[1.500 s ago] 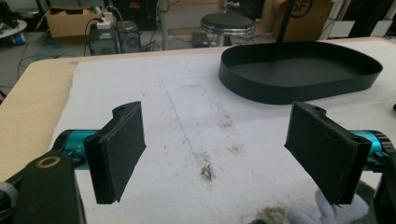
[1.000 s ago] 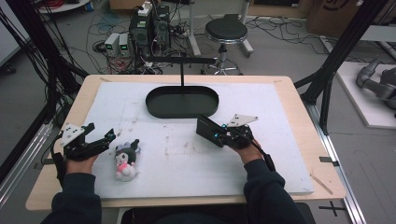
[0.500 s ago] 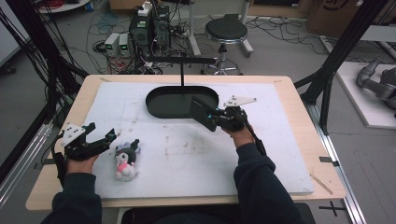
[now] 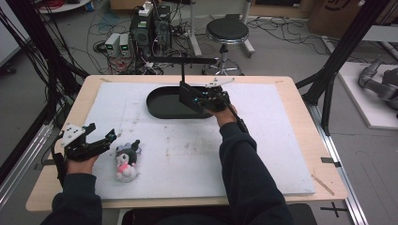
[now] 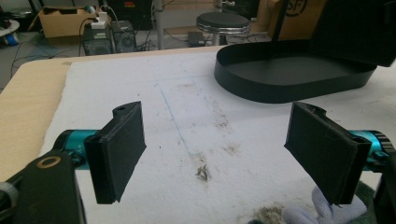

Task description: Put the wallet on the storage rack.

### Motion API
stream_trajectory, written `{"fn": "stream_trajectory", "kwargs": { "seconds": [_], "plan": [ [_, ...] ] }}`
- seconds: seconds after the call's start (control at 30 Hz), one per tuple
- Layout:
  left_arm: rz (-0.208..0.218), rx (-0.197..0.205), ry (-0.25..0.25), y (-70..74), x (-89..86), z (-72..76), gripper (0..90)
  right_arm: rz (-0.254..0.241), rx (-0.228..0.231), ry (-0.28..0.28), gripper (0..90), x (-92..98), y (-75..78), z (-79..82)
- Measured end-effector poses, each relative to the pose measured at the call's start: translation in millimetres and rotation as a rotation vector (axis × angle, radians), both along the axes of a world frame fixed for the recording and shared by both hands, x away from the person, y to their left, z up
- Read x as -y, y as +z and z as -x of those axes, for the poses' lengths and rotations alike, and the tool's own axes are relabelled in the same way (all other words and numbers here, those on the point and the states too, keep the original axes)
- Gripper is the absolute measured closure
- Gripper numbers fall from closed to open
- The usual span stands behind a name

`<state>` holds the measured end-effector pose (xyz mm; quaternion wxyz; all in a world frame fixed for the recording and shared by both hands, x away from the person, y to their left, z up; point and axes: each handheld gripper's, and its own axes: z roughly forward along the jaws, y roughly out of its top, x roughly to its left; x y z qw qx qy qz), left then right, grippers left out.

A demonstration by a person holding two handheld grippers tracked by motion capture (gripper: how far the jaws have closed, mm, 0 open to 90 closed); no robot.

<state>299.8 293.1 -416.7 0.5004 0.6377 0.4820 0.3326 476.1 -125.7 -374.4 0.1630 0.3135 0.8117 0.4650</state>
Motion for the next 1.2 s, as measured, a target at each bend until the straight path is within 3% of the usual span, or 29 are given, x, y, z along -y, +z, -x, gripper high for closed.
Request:
{"fn": "stream_trajectory", "kwargs": {
  "seconds": [0.17,0.43,0.53,0.67,0.7,0.73,0.87,1.0,1.13,1.2],
  "plan": [
    [0.001,0.0,0.0,-0.1,-0.9,0.0,19.5,0.017,-0.015,-0.014,78.4,-20.4,-13.0,-20.9],
    [0.002,0.001,-0.001,-0.6,-1.4,0.6,19.5,0.038,-0.071,-0.04,78.0,-29.8,-33.1,-33.6],
    [0.001,0.0,0.001,-0.7,-1.6,0.9,19.5,0.007,-0.085,-0.09,71.6,-26.9,-37.8,-36.9],
    [0.0,0.0,0.002,-0.4,-1.9,1.8,19.5,-0.016,-0.096,-0.175,51.5,-22.3,-41.7,-40.0],
    [-0.001,0.0,0.002,-0.3,-2.0,2.1,19.5,0.001,-0.096,-0.21,45.9,-20.8,-42.6,-40.3],
    [0.0,-0.001,0.003,-0.4,-2.0,2.2,19.5,0.001,-0.096,-0.21,45.9,-20.8,-42.6,-40.3],
    [-0.001,0.0,0.005,-0.5,-1.7,2.6,19.5,0.088,-0.093,-0.289,42.6,-17.5,-43.7,-40.3],
    [-0.003,-0.003,0.003,-0.6,-1.0,2.3,19.5,0.083,-0.122,-0.274,39.8,-15.4,-45.6,-41.3],
    [0.0,-0.001,0.005,-0.5,-1.1,2.5,19.5,0.136,-0.14,-0.258,37.7,-13.3,-47.3,-42.7],
    [0.001,-0.001,0.008,-0.4,-2.1,2.9,19.5,0.151,-0.139,-0.286,36.1,-9.5,-46.8,-42.6]
  ]
}}
